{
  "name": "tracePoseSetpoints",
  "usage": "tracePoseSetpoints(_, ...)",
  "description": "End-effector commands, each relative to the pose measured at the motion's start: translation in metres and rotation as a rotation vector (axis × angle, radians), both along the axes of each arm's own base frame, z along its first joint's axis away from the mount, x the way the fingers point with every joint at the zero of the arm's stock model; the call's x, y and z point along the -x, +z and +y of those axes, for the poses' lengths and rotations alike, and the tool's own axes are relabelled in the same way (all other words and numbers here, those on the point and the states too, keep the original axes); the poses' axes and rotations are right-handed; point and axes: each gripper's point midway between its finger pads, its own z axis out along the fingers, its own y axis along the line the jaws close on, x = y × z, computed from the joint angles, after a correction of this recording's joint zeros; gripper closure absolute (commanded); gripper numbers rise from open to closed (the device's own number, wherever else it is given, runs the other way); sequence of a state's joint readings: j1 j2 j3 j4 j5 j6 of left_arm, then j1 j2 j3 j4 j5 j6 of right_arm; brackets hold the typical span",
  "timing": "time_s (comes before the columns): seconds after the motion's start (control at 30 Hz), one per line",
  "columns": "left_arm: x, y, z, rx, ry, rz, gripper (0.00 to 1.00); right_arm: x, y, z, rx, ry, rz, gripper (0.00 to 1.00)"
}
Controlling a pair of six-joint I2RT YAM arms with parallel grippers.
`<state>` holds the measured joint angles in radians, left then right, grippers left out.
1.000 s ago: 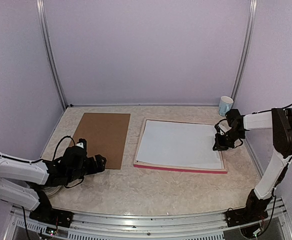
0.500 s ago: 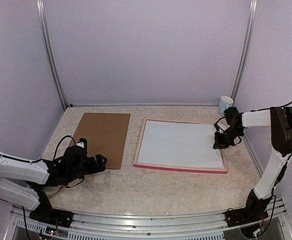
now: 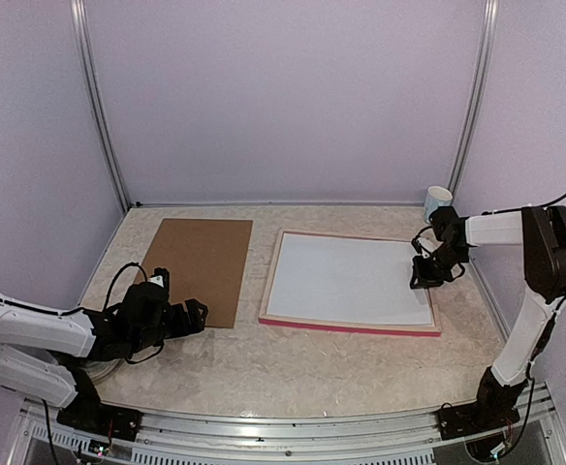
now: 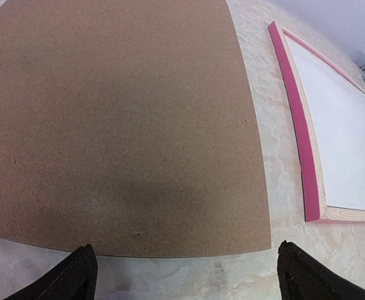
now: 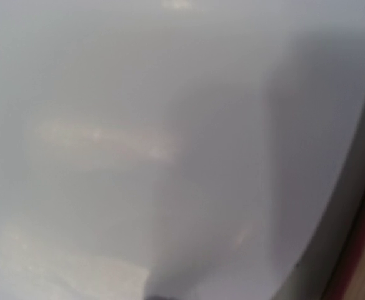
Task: Put the photo into the frame
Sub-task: Place the photo on the mat board.
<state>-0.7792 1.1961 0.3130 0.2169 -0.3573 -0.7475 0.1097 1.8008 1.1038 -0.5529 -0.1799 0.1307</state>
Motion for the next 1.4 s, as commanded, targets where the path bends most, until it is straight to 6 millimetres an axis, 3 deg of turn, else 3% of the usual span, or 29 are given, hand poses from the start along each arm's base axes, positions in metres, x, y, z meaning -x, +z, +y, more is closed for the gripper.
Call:
tracePoseSetpoints(0.0, -0.004, 0.008, -0.002, 0.021, 0.003, -0.02, 0.01, 0.002, 0.002, 0.0, 0.042, 0.006, 0.012, 0.7)
tracePoseSetpoints(0.13, -0.004, 0.007, -0.002, 0.023, 0.005, -0.016, 0.01, 0.001, 0.012, -0.002, 0.07, -0.002, -0.007, 0.62)
tracePoseSetpoints(0.5, -0.003, 0.005, -0.004, 0.027, 0.008, -0.007, 0.01, -0.001, 0.024, -0.023, 0.195, -0.052, -0.039, 0.6)
tracePoseSetpoints(0.63, -0.005, 0.008, -0.005, 0.024, 0.014, -0.009, 0.01, -0.003, 0.03, -0.029, 0.259, -0.065, -0.06, 0.53)
tracePoseSetpoints(0.73, -0.008, 0.011, -0.004, 0.005, 0.025, -0.015, 0.01, -0.008, 0.04, -0.027, 0.286, -0.063, -0.104, 0.43)
tracePoseSetpoints(0.93, -0.019, 0.025, 0.004, -0.019, 0.059, -0.037, 0.01, -0.016, 0.076, -0.012, 0.255, -0.055, -0.249, 0.02)
tracePoseSetpoints(1.07, -0.028, 0.038, 0.018, -0.028, 0.097, -0.057, 0.01, -0.019, 0.091, -0.012, 0.227, -0.092, -0.323, 0.01)
tracePoseSetpoints(1.17, -0.037, 0.051, 0.033, -0.031, 0.14, -0.083, 0.01, -0.021, 0.086, -0.02, 0.225, -0.152, -0.329, 0.01)
tracePoseSetpoints(1.37, -0.053, 0.066, 0.077, -0.037, 0.276, -0.092, 0.01, -0.022, 0.053, -0.031, 0.154, -0.233, -0.284, 0.01)
